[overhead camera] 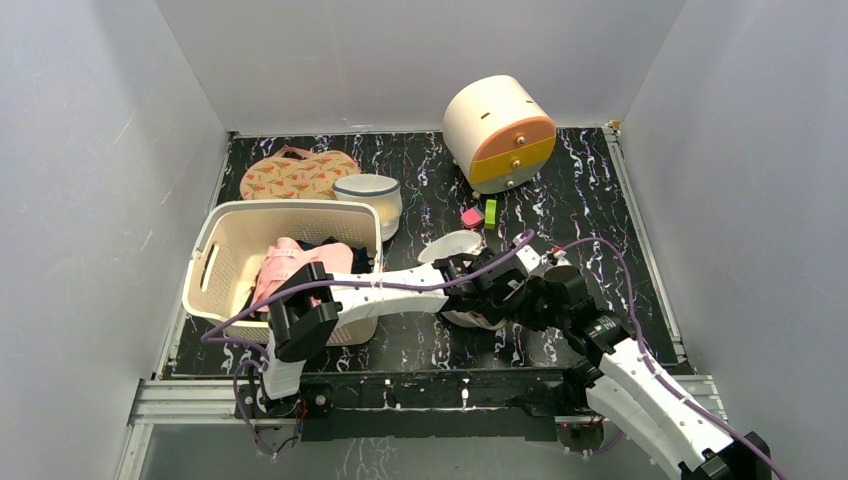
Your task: Unzip the laundry bag and remove the bra
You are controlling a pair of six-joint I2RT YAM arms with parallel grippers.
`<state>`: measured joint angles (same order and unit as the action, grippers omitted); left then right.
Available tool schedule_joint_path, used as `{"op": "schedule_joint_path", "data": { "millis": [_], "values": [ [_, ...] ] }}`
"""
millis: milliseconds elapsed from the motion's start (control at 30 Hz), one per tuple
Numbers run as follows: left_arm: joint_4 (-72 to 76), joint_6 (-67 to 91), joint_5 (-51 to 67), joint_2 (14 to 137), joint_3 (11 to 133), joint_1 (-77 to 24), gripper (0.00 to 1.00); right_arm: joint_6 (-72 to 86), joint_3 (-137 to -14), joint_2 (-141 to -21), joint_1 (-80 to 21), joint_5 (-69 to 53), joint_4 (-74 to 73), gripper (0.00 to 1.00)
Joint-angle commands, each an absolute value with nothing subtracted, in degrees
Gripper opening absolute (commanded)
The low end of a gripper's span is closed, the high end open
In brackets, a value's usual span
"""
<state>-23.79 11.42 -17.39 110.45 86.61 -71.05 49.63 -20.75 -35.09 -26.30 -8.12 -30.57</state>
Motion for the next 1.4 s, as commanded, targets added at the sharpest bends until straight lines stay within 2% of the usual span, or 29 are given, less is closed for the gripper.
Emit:
{"op": "schedule_joint_path", "data": {
  "millis": [0,133,267,633,1000,1367],
  "values": [
    [-23.8,12.1,-17.5,111.0,88.2,-71.2,0.7,49.2,-21.8,-34.8,-26.6,-8.3,-28.2,0.06],
    [-25.3,11.5,-21.0,111.7,88.1,-71.3,0.69,49.1,-21.7,-34.4,-26.6,-8.2,-28.3,0.06],
    [-25.9,10.3,-25.1,110.6,87.6,-71.3,0.59,49.2,-21.5,-34.0,-26.6,-8.2,-28.4,0.06],
    [-26.8,7.4,-29.5,107.1,88.2,-71.1,0.0,47.7,-21.7,-34.8,-26.6,-8.2,-27.7,0.05],
    [-25.8,6.9,-27.7,98.5,87.4,-71.1,0.0,46.5,-22.5,-34.7,-26.6,-5.9,-27.4,0.05],
    [-22.8,0.3,-17.1,87.4,83.9,-71.1,0.0,45.4,-25.4,-34.7,-26.6,-1.9,-28.0,0.08]
  ]
}}
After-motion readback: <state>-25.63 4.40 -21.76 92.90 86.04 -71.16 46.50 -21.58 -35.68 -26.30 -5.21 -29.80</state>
